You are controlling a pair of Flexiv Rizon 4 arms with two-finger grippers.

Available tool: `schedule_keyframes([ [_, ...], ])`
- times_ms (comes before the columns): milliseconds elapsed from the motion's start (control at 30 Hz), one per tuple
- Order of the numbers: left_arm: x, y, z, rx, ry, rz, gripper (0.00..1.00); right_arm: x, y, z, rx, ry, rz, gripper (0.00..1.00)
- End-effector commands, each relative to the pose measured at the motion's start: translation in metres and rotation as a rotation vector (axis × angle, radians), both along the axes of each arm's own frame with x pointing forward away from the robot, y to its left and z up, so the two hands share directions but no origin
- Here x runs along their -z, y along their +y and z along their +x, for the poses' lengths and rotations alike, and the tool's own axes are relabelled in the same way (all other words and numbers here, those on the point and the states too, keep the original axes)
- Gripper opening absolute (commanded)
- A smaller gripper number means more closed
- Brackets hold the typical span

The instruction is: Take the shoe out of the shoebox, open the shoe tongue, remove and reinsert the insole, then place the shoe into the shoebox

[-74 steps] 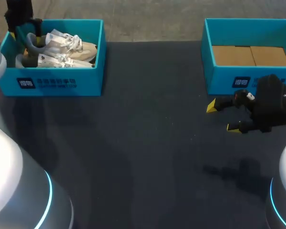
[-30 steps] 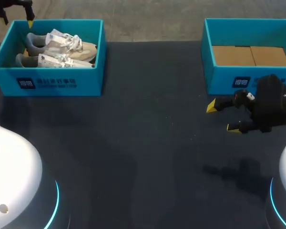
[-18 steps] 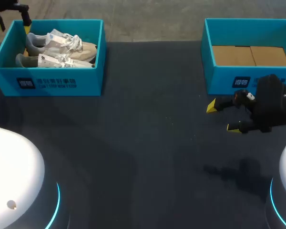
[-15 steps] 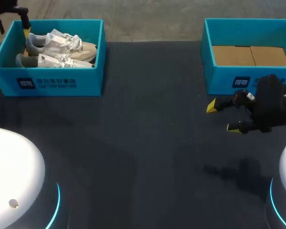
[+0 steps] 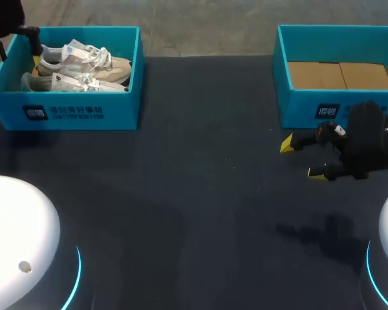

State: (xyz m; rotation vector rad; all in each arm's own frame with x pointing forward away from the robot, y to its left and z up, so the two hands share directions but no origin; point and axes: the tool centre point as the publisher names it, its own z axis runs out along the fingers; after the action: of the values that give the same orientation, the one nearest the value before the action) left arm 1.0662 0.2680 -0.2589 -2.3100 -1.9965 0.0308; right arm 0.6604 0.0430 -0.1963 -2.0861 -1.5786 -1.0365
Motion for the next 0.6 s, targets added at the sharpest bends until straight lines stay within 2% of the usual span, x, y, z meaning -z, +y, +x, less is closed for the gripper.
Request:
schedule_keyframes([
  [33, 0.009, 0.003, -0.005, 0.006, -0.11, -0.021, 1.0, 0.001, 0.001, -0.002, 0.004, -0.001, -0.003, 1.0],
  [467, 0.049, 0.009, 0.003, 0.004, -0.075, -0.048, 1.0, 0.001, 0.001, -0.002, 0.004, -0.001, -0.003, 1.0],
  [600, 0.059, 0.013, 0.007, -0.006, -0.061, -0.058, 0.96, 0.001, 0.001, -0.002, 0.004, -0.001, -0.003, 1.0],
])
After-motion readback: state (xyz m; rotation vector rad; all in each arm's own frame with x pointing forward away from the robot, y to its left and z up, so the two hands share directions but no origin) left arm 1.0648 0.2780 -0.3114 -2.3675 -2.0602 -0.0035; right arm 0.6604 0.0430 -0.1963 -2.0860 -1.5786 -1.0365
